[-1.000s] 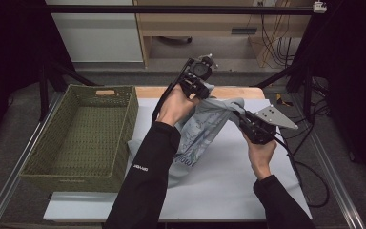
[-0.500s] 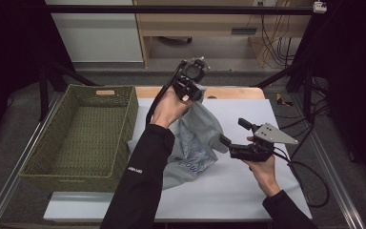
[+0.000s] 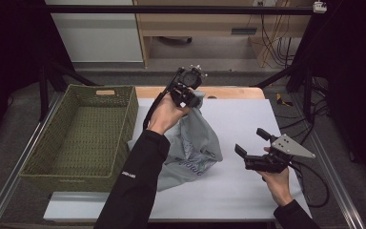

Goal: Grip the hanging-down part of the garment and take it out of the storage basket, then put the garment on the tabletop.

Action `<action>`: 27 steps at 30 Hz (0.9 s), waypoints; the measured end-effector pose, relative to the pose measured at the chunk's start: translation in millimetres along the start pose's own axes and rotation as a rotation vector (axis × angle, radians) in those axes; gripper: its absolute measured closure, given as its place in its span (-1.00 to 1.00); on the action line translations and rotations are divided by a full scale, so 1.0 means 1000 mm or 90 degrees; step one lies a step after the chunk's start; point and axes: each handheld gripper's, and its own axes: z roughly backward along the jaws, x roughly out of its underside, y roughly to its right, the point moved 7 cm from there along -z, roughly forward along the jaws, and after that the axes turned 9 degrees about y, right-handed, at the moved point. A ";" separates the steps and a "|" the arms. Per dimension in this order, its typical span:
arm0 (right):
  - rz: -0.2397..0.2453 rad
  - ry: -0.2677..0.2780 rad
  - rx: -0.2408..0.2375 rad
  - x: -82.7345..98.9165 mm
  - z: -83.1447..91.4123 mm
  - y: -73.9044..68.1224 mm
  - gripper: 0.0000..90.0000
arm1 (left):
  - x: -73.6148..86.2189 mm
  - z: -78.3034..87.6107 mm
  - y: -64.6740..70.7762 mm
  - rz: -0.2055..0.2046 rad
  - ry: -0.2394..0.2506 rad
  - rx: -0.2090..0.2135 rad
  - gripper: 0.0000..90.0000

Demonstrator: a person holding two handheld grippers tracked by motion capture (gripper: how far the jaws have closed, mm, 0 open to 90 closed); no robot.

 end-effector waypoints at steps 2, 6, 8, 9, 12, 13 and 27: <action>-0.001 -0.004 -0.001 0.004 0.003 0.001 -0.99 | 0.002 0.000 0.000 0.010 0.011 0.002 0.84; -0.006 -0.009 -0.002 0.012 0.009 0.000 -0.99 | 0.007 0.000 0.000 0.007 0.006 0.002 0.84; -0.009 -0.007 0.000 0.015 0.011 0.002 -0.99 | 0.008 -0.001 0.000 0.006 0.003 0.004 0.84; 0.005 -0.006 -0.002 0.016 0.011 0.004 -0.99 | 0.009 -0.002 0.001 0.007 0.005 0.005 0.84; -0.018 -0.011 0.002 0.016 0.015 0.003 -0.99 | 0.014 -0.005 0.005 -0.001 0.003 0.016 0.83; -0.005 -0.005 0.001 0.017 0.015 0.005 -0.99 | 0.016 -0.006 0.006 -0.007 0.003 0.015 0.83; -0.023 -0.017 0.003 0.023 0.025 0.008 -0.99 | 0.041 -0.029 0.023 -0.032 -0.007 0.032 0.71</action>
